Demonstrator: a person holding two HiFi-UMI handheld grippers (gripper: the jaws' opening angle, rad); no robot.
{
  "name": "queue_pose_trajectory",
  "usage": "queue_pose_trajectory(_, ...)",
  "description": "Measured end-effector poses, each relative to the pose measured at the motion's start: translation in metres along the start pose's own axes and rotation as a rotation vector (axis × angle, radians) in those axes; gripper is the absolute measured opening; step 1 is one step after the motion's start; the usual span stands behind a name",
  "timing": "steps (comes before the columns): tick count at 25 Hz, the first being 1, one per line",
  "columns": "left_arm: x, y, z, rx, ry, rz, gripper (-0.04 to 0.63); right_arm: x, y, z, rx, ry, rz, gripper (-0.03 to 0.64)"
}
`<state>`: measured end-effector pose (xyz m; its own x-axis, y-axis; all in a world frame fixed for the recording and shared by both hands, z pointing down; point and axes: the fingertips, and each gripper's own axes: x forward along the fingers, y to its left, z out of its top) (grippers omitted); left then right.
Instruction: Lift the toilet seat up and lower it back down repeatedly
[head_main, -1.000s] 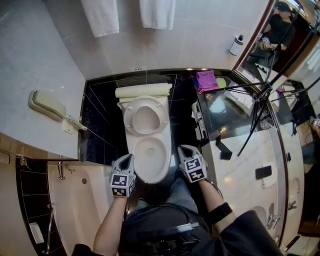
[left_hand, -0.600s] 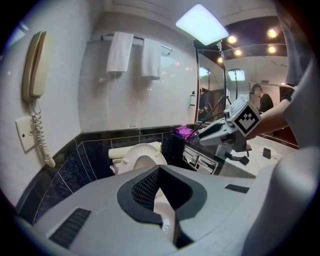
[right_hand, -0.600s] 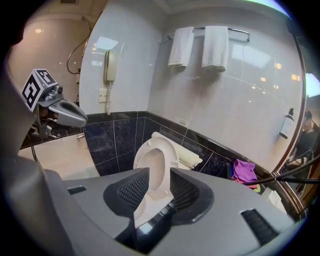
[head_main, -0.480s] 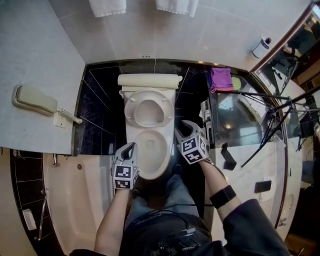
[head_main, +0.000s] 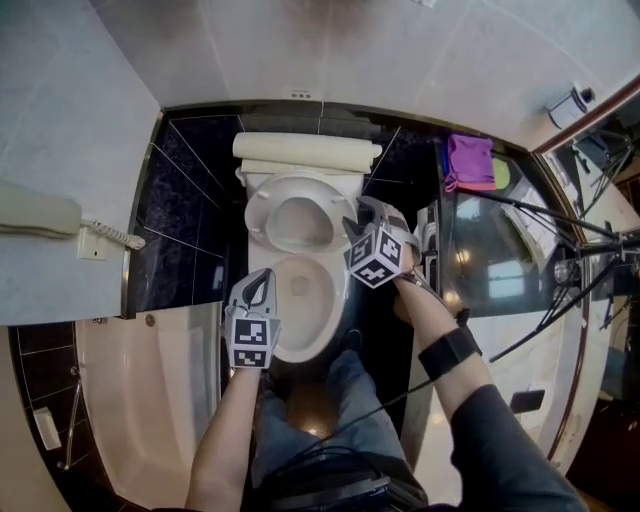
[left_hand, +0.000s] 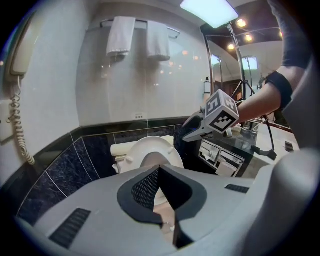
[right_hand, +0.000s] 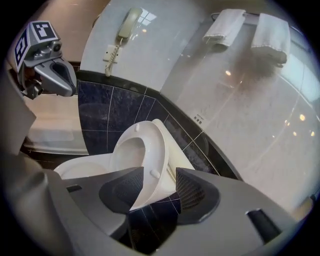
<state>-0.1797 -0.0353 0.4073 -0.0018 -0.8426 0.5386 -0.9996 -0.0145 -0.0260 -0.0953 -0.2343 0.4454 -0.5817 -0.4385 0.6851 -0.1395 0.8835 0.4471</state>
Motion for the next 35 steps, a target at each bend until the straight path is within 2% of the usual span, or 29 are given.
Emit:
queue_pose_trajectory(10, 0.034, 0.002, -0.025, -0.039, 0.036, 0.056, -0.002, 0.08, -0.008, 0.011, -0.06, -0.028, 0.021, 0.217)
queue_pose_trajectory(17, 0.044, 0.004, -0.042, -0.071, 0.06, 0.076, -0.002, 0.108, -0.007, 0.02, -0.114, -0.023, 0.033, 0.107)
queue_pose_trajectory(25, 0.045, -0.006, -0.065, -0.098, 0.105, 0.057, -0.002, 0.098, -0.001, 0.021, -0.127, -0.022, 0.021, 0.107)
queue_pose_trajectory(35, 0.032, -0.015, -0.097, -0.148, 0.167, 0.027, -0.002, 0.052, 0.042, 0.018, -0.156, -0.036, 0.013, 0.1)
